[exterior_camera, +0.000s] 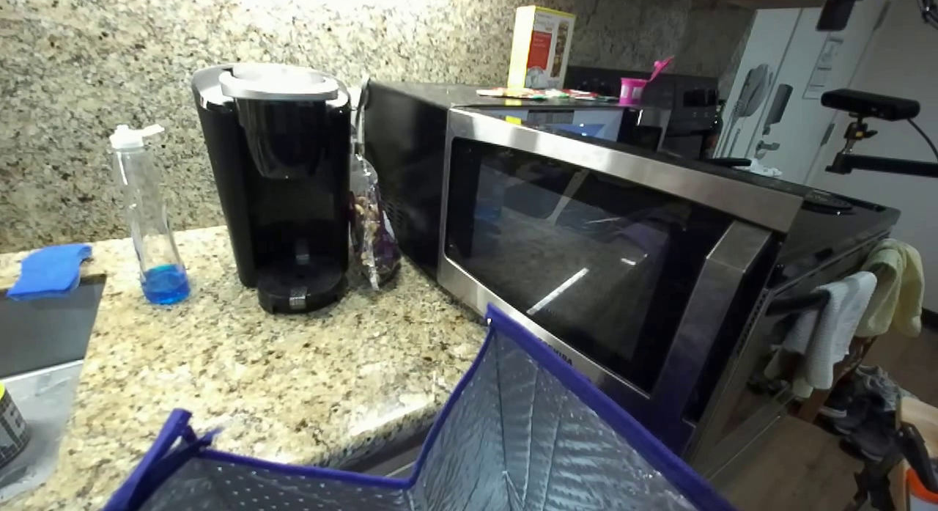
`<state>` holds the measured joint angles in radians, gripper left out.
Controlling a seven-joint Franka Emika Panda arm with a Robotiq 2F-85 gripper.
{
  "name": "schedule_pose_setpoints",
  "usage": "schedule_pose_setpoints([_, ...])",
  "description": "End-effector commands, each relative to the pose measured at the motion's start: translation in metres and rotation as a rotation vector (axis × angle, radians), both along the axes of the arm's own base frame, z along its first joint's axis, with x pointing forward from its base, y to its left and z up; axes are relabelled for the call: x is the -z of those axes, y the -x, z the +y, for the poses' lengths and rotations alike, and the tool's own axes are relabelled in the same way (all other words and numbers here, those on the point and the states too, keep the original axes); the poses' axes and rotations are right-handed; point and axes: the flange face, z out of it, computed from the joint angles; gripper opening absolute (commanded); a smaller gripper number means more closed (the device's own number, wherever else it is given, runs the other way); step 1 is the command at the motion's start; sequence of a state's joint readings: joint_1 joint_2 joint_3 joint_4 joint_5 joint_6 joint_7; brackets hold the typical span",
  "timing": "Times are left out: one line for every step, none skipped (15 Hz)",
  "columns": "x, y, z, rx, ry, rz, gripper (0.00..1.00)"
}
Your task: Pick up the Coca-Cola bottle from the countertop and put it inside the blue bag
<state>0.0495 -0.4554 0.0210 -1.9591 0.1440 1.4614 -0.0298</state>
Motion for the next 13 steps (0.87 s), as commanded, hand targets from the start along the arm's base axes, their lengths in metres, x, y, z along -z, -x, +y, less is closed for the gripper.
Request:
schedule_pose_setpoints([0.036, -0.015, -0.017, 0.047, -0.032, 0.079, 1.0])
schedule_pose_setpoints([0.046, -0.02, -0.021, 0.041, -0.041, 0.079, 1.0])
schedule_pose_setpoints([0.053, -0.024, -0.024, 0.039, -0.059, 0.073, 1.0])
schedule_pose_setpoints([0.06, -0.027, -0.025, 0.019, -0.066, 0.048, 1.0])
schedule_pose_setpoints([0.065, -0.032, -0.024, -0.034, -0.102, -0.016, 1.0])
schedule_pose_setpoints([0.07, -0.038, -0.021, -0.041, -0.123, -0.064, 1.0])
schedule_pose_setpoints([0.063, -0.037, -0.023, -0.001, -0.078, 0.002, 1.0])
schedule_pose_setpoints([0.068, -0.04, -0.023, -0.012, -0.091, -0.026, 1.0])
schedule_pose_setpoints([0.071, -0.041, -0.022, -0.018, -0.094, -0.034, 1.0])
schedule_pose_setpoints([0.072, -0.042, -0.021, -0.022, -0.095, -0.038, 1.0])
schedule_pose_setpoints([0.072, -0.041, -0.021, -0.024, -0.096, -0.039, 1.0])
schedule_pose_setpoints([0.071, -0.041, -0.02, -0.025, -0.096, -0.04, 1.0])
schedule_pose_setpoints([0.071, -0.041, -0.02, -0.026, -0.096, -0.041, 1.0])
